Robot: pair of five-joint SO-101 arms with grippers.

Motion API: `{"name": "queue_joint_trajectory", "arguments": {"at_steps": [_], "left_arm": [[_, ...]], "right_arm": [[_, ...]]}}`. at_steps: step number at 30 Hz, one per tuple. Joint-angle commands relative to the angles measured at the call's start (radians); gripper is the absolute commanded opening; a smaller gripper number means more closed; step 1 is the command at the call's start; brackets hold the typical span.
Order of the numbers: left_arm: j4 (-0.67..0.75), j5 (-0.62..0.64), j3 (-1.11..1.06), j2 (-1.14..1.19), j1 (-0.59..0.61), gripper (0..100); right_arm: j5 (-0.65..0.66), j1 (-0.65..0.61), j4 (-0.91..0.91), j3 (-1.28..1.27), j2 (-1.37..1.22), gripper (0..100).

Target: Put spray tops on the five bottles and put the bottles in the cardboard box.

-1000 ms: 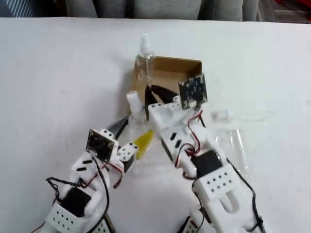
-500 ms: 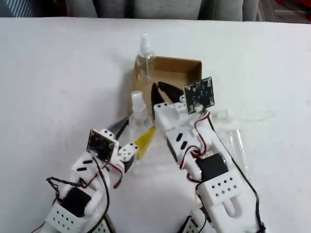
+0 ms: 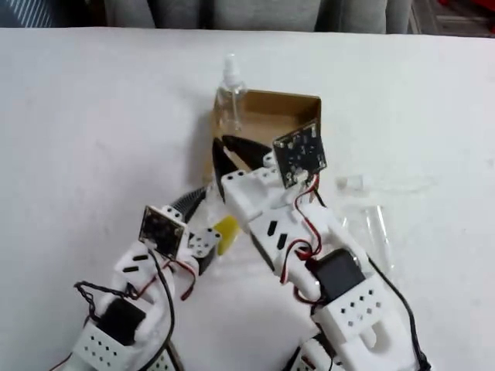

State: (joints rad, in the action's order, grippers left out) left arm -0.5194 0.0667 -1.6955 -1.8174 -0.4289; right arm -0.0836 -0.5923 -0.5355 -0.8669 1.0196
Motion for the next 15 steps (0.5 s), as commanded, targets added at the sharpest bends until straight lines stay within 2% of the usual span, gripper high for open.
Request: {"name": "queue_joint_trajectory", "arguments": {"at_steps": [1,15], "left_arm": [[0.018,-0.006,0.003,-0.016,0.01,2],[0.018,-0.006,0.003,-0.016,0.012,2]], "right_arm": [[0.017,-0.013,-0.05,0.04,0.041,1.5],[0.015,-0.005,-0.059,0.044,0.168,1.6]]}}
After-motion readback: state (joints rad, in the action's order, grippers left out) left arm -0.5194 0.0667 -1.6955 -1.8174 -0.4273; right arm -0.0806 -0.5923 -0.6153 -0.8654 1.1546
